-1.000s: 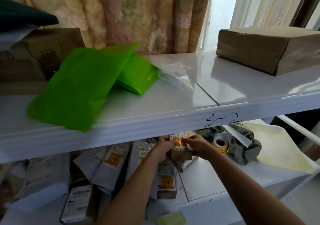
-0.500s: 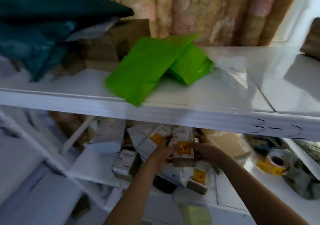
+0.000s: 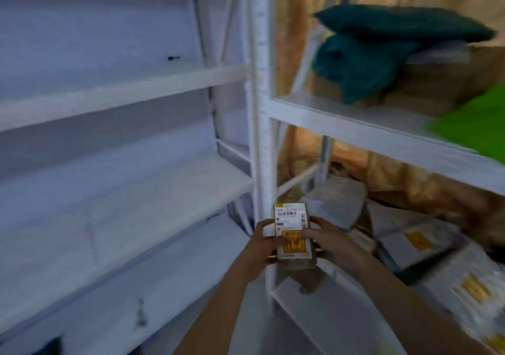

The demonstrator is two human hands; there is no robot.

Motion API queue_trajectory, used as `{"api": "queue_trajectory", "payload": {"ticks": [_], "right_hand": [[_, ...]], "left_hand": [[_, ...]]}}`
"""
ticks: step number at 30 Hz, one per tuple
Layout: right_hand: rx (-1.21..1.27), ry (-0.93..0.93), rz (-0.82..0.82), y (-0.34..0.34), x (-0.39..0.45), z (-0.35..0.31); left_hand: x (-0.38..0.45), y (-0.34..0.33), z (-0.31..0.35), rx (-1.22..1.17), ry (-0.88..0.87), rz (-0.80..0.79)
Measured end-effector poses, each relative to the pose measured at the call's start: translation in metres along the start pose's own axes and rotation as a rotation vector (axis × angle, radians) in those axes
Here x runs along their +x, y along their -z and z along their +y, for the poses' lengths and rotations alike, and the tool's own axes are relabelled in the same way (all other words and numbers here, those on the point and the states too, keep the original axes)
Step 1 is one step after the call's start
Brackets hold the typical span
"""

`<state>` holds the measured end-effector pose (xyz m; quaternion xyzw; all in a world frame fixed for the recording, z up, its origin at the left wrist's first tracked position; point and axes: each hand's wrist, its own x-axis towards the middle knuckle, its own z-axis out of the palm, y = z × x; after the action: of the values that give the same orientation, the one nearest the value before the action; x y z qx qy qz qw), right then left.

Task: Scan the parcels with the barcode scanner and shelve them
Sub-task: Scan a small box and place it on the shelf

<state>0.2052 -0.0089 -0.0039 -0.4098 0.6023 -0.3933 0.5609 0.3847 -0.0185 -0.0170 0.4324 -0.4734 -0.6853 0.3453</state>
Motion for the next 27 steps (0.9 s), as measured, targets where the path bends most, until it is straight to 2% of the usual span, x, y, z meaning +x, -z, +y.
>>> {"api": "queue_trajectory", "payload": {"ticks": [4, 10, 17, 23, 27], "right_hand": [[-0.011, 0.038, -0.170, -0.130, 0.023, -0.017], [-0.029, -0.012, -0.404, -0.321, 0.041, -0.025], [-0.121, -0.062, -0.712, -0.494, 0.043, -0.032], [-0.159, -0.085, -0.821, -0.611, 0.069, -0.021], [-0.171, -0.118, -0.874, -0.687, 0.101, -0.019]], "left_hand": [[-0.055, 0.125, 0.009, -0.060, 0.046, 0.199], [-0.145, 0.284, 0.008, -0.124, -0.024, 0.496], [-0.225, 0.413, -0.002, -0.221, -0.109, 0.793], [-0.257, 0.503, -0.013, -0.270, -0.079, 0.966], [-0.257, 0.575, -0.012, -0.221, -0.012, 1.073]]}}
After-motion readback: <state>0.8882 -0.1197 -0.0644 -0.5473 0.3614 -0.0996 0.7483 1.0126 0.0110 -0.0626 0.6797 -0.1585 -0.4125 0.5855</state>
